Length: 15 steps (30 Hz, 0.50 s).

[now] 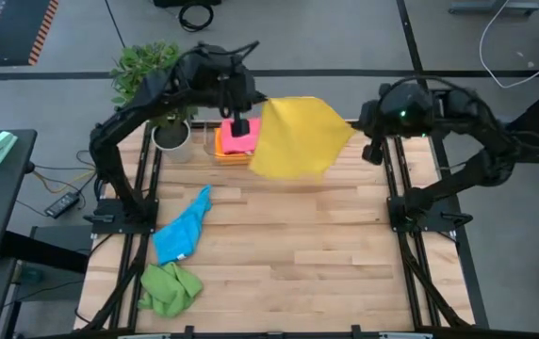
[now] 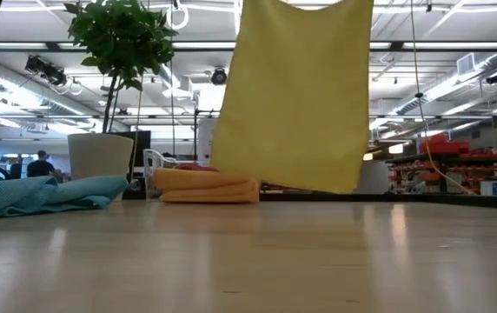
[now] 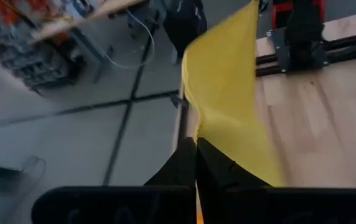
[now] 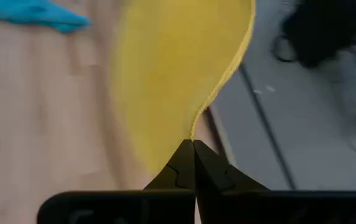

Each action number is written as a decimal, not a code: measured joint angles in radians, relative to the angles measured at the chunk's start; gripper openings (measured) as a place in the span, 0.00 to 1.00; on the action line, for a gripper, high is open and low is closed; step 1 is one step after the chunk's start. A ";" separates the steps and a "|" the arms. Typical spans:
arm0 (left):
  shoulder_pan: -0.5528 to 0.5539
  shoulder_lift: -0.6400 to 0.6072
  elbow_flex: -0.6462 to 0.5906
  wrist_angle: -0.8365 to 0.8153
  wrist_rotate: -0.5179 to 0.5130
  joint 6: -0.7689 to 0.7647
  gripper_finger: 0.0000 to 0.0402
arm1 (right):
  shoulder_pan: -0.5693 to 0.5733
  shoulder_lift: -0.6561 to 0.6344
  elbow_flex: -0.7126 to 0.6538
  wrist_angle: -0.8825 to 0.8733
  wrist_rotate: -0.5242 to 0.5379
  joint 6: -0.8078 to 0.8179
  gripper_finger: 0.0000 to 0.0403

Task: Fold microfiber towels
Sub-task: Fold the yellow microfiber cloth

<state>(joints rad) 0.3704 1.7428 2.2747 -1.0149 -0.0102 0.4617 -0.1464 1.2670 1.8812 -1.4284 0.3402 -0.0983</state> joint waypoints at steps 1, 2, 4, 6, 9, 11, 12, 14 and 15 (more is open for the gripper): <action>0.003 0.000 0.005 -0.036 0.025 -0.029 0.01 | -0.003 0.008 0.022 -0.009 -0.040 -0.007 0.00; 0.004 0.000 0.006 -0.081 0.061 -0.071 0.01 | 0.001 0.012 0.031 -0.020 -0.088 -0.001 0.00; -0.011 0.000 -0.022 -0.191 0.158 -0.170 0.01 | 0.035 0.017 0.014 -0.064 -0.176 0.054 0.00; -0.063 0.000 -0.098 -0.296 0.227 -0.221 0.01 | 0.112 0.019 -0.050 -0.089 -0.221 0.153 0.00; -0.194 -0.008 -0.291 -0.339 0.237 -0.258 0.01 | 0.280 0.017 -0.230 -0.060 -0.238 0.312 0.00; -0.294 -0.031 -0.468 -0.242 0.240 -0.311 0.01 | 0.399 0.013 -0.388 0.024 -0.247 0.433 0.00; -0.345 -0.045 -0.562 -0.164 0.240 -0.353 0.01 | 0.460 0.013 -0.468 0.079 -0.257 0.497 0.00; -0.454 -0.069 -0.748 0.022 0.239 -0.453 0.01 | 0.583 0.014 -0.626 0.239 -0.285 0.631 0.00; -0.505 -0.080 -0.837 0.130 0.236 -0.509 0.01 | 0.643 0.014 -0.696 0.327 -0.290 0.711 0.00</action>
<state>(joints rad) -0.1348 1.6629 1.4374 -0.8846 0.2256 -0.0471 0.4964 1.2812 1.1852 -1.1017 0.0499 0.6123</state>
